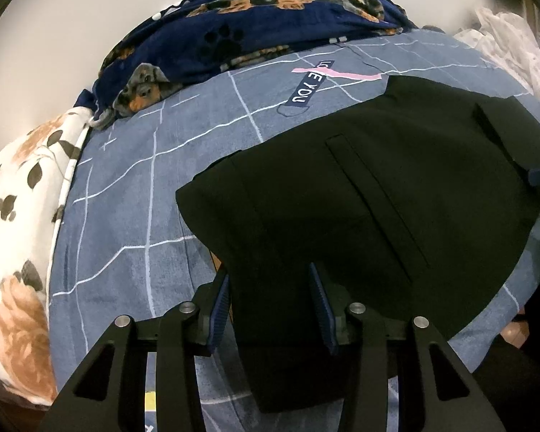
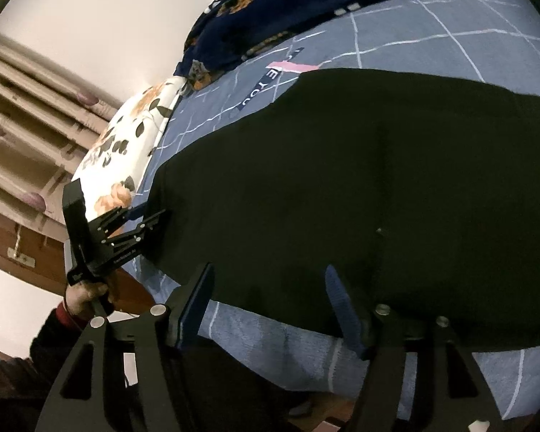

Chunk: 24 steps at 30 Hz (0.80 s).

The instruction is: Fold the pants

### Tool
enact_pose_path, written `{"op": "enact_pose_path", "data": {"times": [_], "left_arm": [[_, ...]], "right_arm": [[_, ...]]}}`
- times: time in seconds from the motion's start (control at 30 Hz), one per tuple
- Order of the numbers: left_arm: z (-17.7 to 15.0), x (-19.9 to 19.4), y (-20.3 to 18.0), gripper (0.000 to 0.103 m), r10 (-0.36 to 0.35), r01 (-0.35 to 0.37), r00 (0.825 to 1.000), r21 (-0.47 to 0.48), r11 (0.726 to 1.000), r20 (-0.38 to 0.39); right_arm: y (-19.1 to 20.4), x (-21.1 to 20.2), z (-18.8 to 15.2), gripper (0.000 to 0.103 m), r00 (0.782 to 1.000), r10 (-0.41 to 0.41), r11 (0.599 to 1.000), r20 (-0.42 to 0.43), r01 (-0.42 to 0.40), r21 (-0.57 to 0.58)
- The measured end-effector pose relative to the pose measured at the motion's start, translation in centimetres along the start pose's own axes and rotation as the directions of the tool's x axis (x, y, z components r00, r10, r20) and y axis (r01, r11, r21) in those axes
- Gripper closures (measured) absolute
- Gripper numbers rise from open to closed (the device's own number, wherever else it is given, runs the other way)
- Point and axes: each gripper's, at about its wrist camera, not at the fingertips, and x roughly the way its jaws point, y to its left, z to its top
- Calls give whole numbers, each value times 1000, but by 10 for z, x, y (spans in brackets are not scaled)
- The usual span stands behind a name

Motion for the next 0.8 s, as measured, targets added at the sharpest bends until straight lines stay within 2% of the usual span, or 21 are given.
{"op": "enact_pose_path", "data": {"times": [0.8], "left_arm": [[0, 2, 4, 60, -16, 16, 1000, -13, 1000, -22]], "right_arm": [[-13, -3, -3, 39, 999, 36, 997, 15, -37, 61]]}}
